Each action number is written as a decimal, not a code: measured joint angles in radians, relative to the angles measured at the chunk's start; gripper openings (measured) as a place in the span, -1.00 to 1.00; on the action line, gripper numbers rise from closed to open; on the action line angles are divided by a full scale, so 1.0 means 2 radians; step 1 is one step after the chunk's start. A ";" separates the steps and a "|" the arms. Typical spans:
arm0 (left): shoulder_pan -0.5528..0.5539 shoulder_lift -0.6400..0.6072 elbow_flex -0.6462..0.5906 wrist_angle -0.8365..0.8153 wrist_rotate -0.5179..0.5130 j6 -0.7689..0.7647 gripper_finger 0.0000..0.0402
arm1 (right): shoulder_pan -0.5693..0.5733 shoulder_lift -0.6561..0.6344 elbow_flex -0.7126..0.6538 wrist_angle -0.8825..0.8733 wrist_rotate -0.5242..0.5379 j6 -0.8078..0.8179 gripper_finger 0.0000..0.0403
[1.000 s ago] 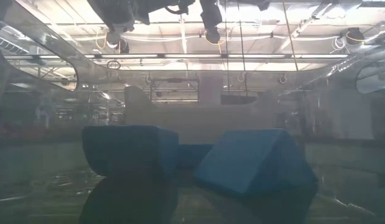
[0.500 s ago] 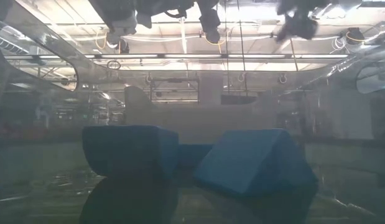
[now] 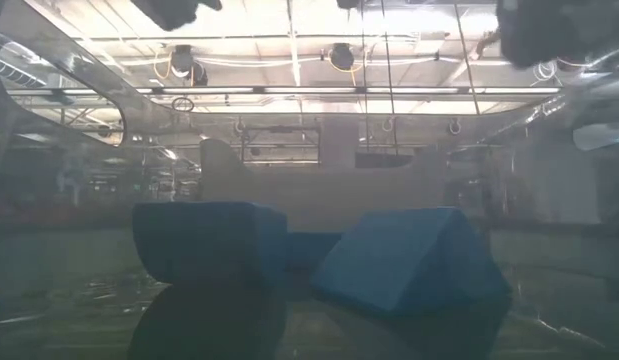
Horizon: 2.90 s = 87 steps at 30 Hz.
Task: Sort & place blocks by color
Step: Put the left light blue block into the transparent bin, then put the light blue block into the transparent bin
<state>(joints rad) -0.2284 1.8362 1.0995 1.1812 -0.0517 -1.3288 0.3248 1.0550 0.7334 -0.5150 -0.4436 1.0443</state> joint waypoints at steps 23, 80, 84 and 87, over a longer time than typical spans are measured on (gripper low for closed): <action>-0.271 -0.133 0.000 -0.607 -0.056 -0.229 -0.28 | 0.337 0.029 -0.007 0.181 0.043 0.494 0.11; -0.352 -0.113 0.000 -1.021 -0.016 -0.483 -0.14 | 0.362 0.029 -0.007 0.012 0.340 0.434 0.11; -0.352 -0.113 0.000 -1.021 -0.017 -0.485 -0.14 | 0.362 0.029 -0.007 0.014 0.339 0.428 0.11; -0.355 -0.113 0.000 -1.019 -0.017 -0.479 -0.13 | 0.362 0.029 -0.007 0.017 0.339 0.427 0.11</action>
<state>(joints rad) -0.9378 1.6108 1.0988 -0.8575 -0.0864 -2.2875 1.0481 1.1133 0.7197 -0.4814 0.2339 1.8984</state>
